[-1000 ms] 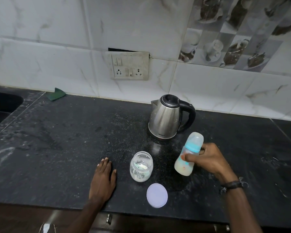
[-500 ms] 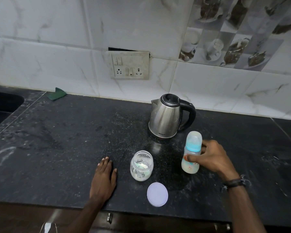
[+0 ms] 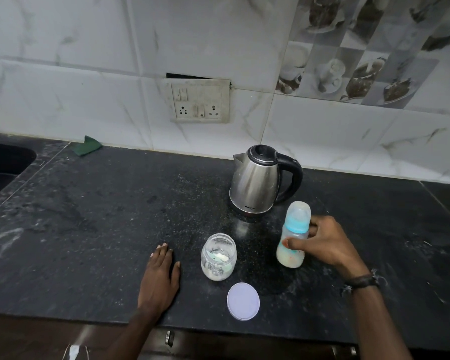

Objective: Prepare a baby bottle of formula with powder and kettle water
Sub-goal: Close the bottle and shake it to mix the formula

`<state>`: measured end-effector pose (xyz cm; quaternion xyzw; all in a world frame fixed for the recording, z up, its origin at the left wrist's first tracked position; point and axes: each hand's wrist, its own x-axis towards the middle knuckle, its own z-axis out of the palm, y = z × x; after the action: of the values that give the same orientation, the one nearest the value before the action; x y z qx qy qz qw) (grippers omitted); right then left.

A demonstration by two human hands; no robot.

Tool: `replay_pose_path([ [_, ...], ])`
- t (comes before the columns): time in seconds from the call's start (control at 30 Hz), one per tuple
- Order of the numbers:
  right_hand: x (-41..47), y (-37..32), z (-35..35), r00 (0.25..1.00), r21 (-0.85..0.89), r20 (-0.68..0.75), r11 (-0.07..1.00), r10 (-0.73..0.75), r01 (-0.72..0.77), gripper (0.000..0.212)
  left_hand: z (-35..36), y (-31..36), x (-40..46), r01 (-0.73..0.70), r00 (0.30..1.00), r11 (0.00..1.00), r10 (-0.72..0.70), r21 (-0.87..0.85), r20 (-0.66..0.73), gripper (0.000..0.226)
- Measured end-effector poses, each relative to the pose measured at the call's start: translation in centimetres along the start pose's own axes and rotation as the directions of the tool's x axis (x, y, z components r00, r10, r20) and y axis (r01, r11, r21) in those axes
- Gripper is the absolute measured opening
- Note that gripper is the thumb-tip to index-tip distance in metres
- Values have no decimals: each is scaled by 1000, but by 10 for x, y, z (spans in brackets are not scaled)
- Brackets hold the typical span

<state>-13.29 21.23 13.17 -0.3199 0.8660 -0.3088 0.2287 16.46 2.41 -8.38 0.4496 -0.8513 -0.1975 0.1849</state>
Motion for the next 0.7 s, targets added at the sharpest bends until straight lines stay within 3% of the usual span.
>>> replay_pose_path([
  [0.07, 0, 1, 0, 999, 51, 24, 998, 29, -30, 28, 0, 0, 0, -8, 1000, 1000, 8, 4, -2, 68],
  [0.13, 0, 1, -2, 998, 0, -57, 1000, 6, -7, 35, 0, 1, 0, -4, 1000, 1000, 4, 4, 3, 68],
  [0.27, 1, 1, -1, 999, 55, -9, 998, 31, -31, 40, 0, 0, 0, -3, 1000, 1000, 3, 5, -7, 68],
  [0.37, 0, 0, -2, 998, -47, -57, 998, 36, -39, 49, 0, 1, 0, -1, 1000, 1000, 1, 2, -5, 67],
  [0.47, 0, 2, 2, 999, 48, -10, 998, 42, -41, 32, 2, -1, 0, -6, 1000, 1000, 6, 3, -4, 67],
  [0.53, 1, 4, 2, 996, 3, -79, 999, 34, -34, 37, 2, -1, 0, -4, 1000, 1000, 4, 7, -6, 66],
  [0.6, -1, 1, 1, 997, -61, -58, 997, 48, -51, 41, 2, -1, 0, -3, 1000, 1000, 3, 9, -2, 66],
  [0.7, -1, 2, 1, 999, 19, -18, 999, 34, -34, 31, 2, -2, 1, -4, 1000, 1000, 4, 2, -6, 67],
])
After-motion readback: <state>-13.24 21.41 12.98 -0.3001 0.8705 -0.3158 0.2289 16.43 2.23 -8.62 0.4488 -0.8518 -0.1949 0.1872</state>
